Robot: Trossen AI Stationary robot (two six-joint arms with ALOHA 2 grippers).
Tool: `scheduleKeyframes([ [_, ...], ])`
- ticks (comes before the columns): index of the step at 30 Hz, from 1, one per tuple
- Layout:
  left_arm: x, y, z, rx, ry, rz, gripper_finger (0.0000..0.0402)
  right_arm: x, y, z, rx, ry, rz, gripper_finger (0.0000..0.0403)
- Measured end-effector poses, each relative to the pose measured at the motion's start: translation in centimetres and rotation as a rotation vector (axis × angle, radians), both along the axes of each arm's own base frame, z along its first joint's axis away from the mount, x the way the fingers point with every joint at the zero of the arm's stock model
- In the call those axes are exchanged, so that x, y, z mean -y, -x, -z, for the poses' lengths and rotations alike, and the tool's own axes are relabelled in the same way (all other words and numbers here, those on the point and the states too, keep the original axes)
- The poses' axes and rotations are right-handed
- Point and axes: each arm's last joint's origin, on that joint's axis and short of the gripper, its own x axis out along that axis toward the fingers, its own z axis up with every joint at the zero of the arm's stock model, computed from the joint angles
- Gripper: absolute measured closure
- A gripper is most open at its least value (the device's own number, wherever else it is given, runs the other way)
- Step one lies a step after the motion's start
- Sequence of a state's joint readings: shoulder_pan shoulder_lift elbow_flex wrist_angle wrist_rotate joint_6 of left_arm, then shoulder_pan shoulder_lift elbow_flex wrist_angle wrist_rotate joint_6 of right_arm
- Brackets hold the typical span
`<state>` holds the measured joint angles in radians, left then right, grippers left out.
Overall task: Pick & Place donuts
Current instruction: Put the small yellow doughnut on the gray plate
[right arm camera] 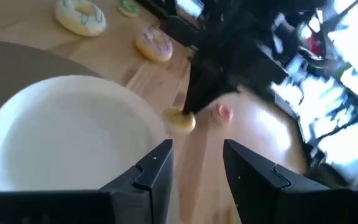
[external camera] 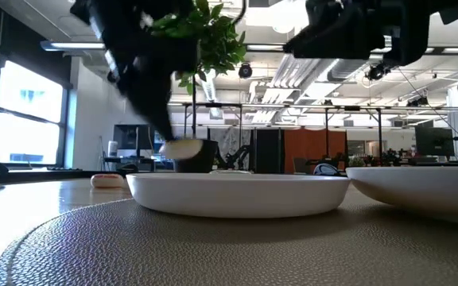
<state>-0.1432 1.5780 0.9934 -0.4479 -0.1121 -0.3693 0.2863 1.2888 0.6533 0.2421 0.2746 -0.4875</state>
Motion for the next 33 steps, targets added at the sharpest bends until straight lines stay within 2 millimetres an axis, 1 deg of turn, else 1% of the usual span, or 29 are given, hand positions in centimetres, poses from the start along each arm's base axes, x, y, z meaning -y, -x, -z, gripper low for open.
scheduleKeyframes([
  [4, 0.4, -2.1, -4.3, 0.141, 0.018, 0.087, 0.0394, -0.1, -0.1, -0.2, 0.022, 0.088, -0.072, 0.0265],
  [8, 0.7, -3.3, -7.8, 0.25, 0.025, 0.163, 0.0399, -0.2, -0.1, -0.3, 0.029, 0.11, -0.101, 0.0265],
  [10, 0.9, -3.5, -8.9, 0.283, 0.038, 0.2, 0.0399, -0.3, -0.1, -0.3, 0.029, 0.112, -0.11, 0.0265],
  [13, 0.9, -3.7, -9.8, 0.305, 0.074, 0.23, 0.0399, -0.5, 0.0, -0.3, 0.031, 0.159, -0.135, 0.0265],
  [15, 0.8, -3.9, -10.1, 0.323, 0.124, 0.262, 0.0399, -0.6, 0.0, -0.4, 0.042, 0.195, -0.152, 0.0265],
  [17, 0.7, -4.2, -10.0, 0.338, 0.184, 0.301, 0.0399, -0.7, -0.1, -0.5, 0.062, 0.207, -0.172, 0.0265],
  [20, 0.4, -5.0, -9.4, 0.346, 0.259, 0.322, 0.0399, -0.9, -0.1, -0.7, 0.084, 0.221, -0.236, 0.0265],
  [24, -0.6, -6.2, -8.2, 0.341, 0.355, 0.332, 0.0399, -0.9, -0.1, -0.7, 0.091, 0.244, -0.253, 0.0265],
  [26, -1.2, -6.6, -7.7, 0.341, 0.377, 0.335, 0.0399, -0.9, -0.1, -0.7, 0.092, 0.243, -0.26, 0.0265],
  [33, -3.1, -7.8, -7.2, 0.398, 0.434, 0.335, 0.0399, -1.1, -0.1, -0.9, 0.11, 0.231, -0.302, 0.0265],
])
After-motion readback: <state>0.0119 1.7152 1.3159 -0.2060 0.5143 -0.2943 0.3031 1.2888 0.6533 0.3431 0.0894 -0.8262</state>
